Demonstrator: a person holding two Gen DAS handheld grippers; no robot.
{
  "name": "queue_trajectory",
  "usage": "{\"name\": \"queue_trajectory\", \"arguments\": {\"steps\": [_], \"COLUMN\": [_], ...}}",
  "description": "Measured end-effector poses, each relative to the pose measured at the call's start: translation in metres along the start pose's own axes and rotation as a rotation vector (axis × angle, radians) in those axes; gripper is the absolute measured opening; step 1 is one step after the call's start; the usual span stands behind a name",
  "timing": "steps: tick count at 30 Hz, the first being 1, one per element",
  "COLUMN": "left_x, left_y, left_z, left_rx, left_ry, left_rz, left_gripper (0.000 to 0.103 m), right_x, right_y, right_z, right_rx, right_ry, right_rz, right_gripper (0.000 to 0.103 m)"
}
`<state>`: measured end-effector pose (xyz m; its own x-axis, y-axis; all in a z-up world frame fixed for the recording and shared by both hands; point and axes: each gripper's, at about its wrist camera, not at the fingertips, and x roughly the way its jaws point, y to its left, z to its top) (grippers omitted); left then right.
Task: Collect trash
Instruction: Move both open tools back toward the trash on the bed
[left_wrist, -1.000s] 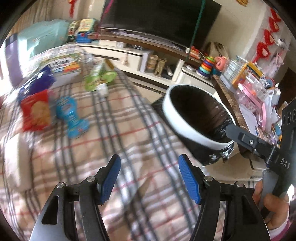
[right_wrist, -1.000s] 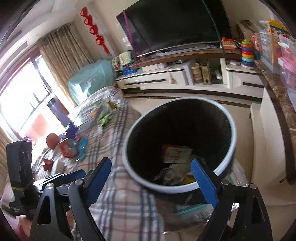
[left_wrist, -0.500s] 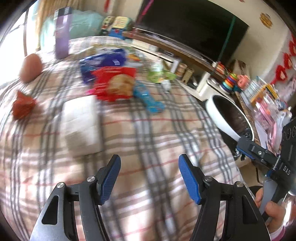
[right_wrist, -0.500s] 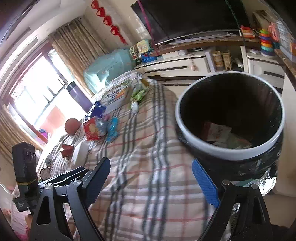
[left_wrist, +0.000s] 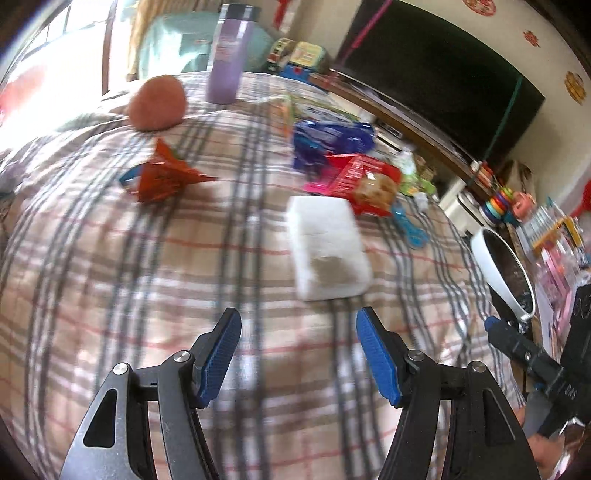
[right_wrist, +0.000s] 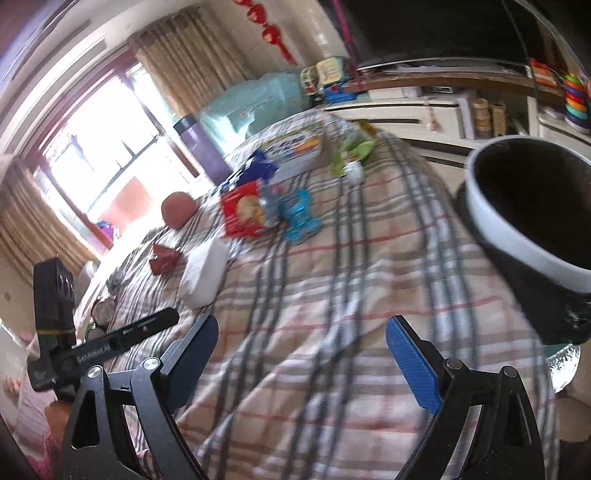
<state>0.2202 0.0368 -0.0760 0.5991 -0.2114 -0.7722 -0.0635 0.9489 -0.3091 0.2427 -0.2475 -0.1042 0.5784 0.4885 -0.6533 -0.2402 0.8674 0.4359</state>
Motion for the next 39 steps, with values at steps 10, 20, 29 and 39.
{"name": "queue_trajectory", "arguments": {"steps": [10, 20, 29, 39], "left_x": [-0.008, 0.003, 0.021, 0.056], "left_y": [0.031, 0.061, 0.078, 0.085], "left_z": [0.006, 0.029, 0.068, 0.088], "left_rx": [-0.040, -0.056, -0.001, 0.029], "left_ry": [-0.014, -0.025, -0.061, -0.075], "left_rz": [0.048, 0.110, 0.168, 0.188], "left_gripper": [0.066, 0.068, 0.071, 0.074], "right_x": [0.021, 0.045, 0.073, 0.104], "right_y": [0.042, 0.083, 0.108, 0.122], "right_z": [-0.004, -0.006, 0.000, 0.008], "right_rx": [-0.082, -0.168, -0.228, -0.259], "right_ry": [0.027, 0.038, 0.056, 0.093], "right_rz": [0.015, 0.019, 0.008, -0.024], "right_gripper": [0.095, 0.095, 0.095, 0.095]}}
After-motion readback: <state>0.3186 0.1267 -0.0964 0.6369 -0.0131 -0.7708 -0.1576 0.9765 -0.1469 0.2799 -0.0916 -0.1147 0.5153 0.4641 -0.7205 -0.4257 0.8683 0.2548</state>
